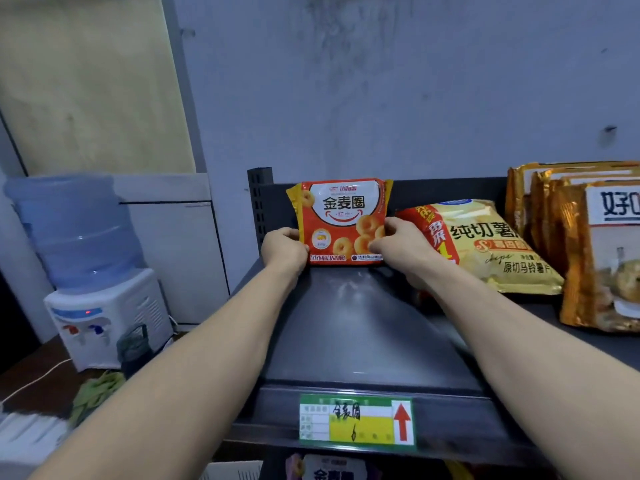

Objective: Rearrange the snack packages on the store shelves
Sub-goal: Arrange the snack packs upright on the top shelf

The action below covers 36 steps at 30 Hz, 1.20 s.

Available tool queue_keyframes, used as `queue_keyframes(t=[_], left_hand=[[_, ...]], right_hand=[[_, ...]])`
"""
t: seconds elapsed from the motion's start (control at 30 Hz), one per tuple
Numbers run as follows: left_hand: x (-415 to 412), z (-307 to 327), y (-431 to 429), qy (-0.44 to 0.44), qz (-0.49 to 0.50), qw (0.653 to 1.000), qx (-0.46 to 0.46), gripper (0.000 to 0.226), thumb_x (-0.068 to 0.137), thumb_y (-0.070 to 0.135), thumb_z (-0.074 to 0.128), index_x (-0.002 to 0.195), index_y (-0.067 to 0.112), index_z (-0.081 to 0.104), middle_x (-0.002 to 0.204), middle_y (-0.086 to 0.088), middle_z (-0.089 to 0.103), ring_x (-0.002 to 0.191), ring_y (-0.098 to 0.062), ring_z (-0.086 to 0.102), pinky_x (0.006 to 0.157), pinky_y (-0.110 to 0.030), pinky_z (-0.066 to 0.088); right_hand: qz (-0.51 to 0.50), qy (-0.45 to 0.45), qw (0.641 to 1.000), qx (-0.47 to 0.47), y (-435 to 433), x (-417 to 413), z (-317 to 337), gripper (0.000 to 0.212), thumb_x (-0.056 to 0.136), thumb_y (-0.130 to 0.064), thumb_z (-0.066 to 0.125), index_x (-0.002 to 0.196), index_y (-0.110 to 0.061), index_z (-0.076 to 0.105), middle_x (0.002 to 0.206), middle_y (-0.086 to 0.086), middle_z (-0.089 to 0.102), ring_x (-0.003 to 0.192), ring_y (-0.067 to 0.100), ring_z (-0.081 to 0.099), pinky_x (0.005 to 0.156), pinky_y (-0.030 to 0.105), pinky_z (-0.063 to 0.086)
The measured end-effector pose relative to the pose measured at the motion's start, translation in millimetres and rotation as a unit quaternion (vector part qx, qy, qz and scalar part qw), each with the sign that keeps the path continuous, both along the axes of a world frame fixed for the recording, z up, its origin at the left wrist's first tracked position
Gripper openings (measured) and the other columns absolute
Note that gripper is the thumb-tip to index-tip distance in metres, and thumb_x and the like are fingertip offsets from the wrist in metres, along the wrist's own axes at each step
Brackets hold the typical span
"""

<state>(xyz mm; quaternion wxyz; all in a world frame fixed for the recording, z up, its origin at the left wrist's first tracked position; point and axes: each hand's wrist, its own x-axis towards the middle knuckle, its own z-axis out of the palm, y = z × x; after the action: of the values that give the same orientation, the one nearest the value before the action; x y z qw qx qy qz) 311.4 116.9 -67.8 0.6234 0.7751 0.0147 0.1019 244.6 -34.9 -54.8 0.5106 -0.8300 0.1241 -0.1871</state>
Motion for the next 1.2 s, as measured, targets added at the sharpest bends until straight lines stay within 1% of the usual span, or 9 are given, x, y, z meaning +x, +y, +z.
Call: queue_keyframes(t=[0.13,0.27,0.37,0.53,0.63,0.73,0.87,1.0,1.2], left_hand=[[-5,1,-1,-0.008,-0.018,1.000,0.014,0.018,0.090,0.002,0.054,0.100,0.015,0.061,0.108,-0.010,0.067,0.094,-0.024,0.064,0.079,-0.035,0.056],[-10,1,-1,-0.011,-0.026,0.999,0.031,0.025,0.092,0.006,0.054,0.116,0.008,0.061,0.114,-0.010,0.066,0.099,-0.024,0.063,0.088,-0.042,0.055],[-12,2,0,-0.019,-0.026,0.999,0.039,0.024,0.092,0.007,0.055,0.116,0.009,0.061,0.115,-0.010,0.065,0.099,-0.024,0.062,0.089,-0.042,0.055],[-16,7,2,-0.048,0.012,0.994,0.098,0.035,0.093,0.011,0.056,0.127,0.005,0.051,0.126,-0.014,0.058,0.110,-0.028,0.059,0.092,-0.043,0.053],[-24,19,6,-0.111,0.031,0.983,0.140,0.031,0.093,0.011,0.053,0.123,0.004,0.053,0.126,-0.012,0.058,0.114,-0.025,0.057,0.089,-0.033,0.050],[-45,34,10,-0.173,-0.026,0.968,0.179,0.025,0.091,0.007,0.054,0.115,0.006,0.060,0.120,-0.009,0.062,0.106,-0.020,0.059,0.083,-0.028,0.049],[-89,46,25,-0.214,-0.142,0.916,0.309,0.021,0.086,0.011,0.064,0.107,0.009,0.067,0.108,-0.004,0.067,0.089,-0.011,0.057,0.080,-0.021,0.045],[-147,47,47,-0.251,-0.197,0.893,0.317,0.015,0.085,0.014,0.066,0.099,0.015,0.070,0.086,0.004,0.064,0.072,-0.003,0.056,0.060,-0.004,0.040],[-213,12,62,-0.224,-0.316,0.876,0.286,0.008,0.085,0.022,0.067,0.092,0.024,0.070,0.083,0.015,0.068,0.079,-0.002,0.064,0.076,-0.020,0.053]], right_hand=[[-0.012,0.027,0.998,-0.061,0,0,-2,0.049,0.085,-0.010,0.054,0.132,-0.020,0.048,0.137,0.008,0.038,0.110,0.032,0.054,0.071,0.032,0.053],[0.013,0.038,0.996,-0.076,3,-3,-4,0.057,0.081,-0.012,0.054,0.136,-0.019,0.042,0.137,0.009,0.044,0.110,0.031,0.055,0.089,0.044,0.054],[0.012,0.045,0.993,-0.105,4,-6,-3,0.056,0.082,-0.012,0.055,0.136,-0.015,0.041,0.137,0.010,0.045,0.114,0.030,0.053,0.094,0.043,0.051],[-0.021,0.013,0.986,-0.164,8,-15,0,0.040,0.084,-0.008,0.054,0.124,-0.008,0.051,0.128,0.012,0.053,0.110,0.028,0.056,0.093,0.038,0.050],[-0.037,-0.038,0.975,-0.214,14,-27,10,0.033,0.089,-0.006,0.052,0.122,-0.006,0.055,0.124,0.010,0.058,0.110,0.025,0.056,0.087,0.028,0.046],[-0.024,-0.063,0.960,-0.271,23,-46,25,0.030,0.091,-0.009,0.051,0.119,-0.008,0.063,0.122,0.010,0.063,0.111,0.025,0.059,0.089,0.029,0.048],[0.009,-0.038,0.930,-0.366,33,-89,39,0.030,0.090,-0.014,0.054,0.117,-0.012,0.066,0.120,0.011,0.065,0.113,0.027,0.058,0.093,0.034,0.048],[0.016,-0.040,0.906,-0.420,46,-155,36,0.023,0.090,-0.022,0.057,0.109,-0.016,0.069,0.111,0.009,0.068,0.105,0.026,0.060,0.090,0.036,0.049],[0.048,-0.021,0.907,-0.418,66,-227,1,0.019,0.090,-0.027,0.058,0.100,-0.018,0.072,0.096,0.001,0.071,0.092,0.018,0.061,0.080,0.028,0.046]])
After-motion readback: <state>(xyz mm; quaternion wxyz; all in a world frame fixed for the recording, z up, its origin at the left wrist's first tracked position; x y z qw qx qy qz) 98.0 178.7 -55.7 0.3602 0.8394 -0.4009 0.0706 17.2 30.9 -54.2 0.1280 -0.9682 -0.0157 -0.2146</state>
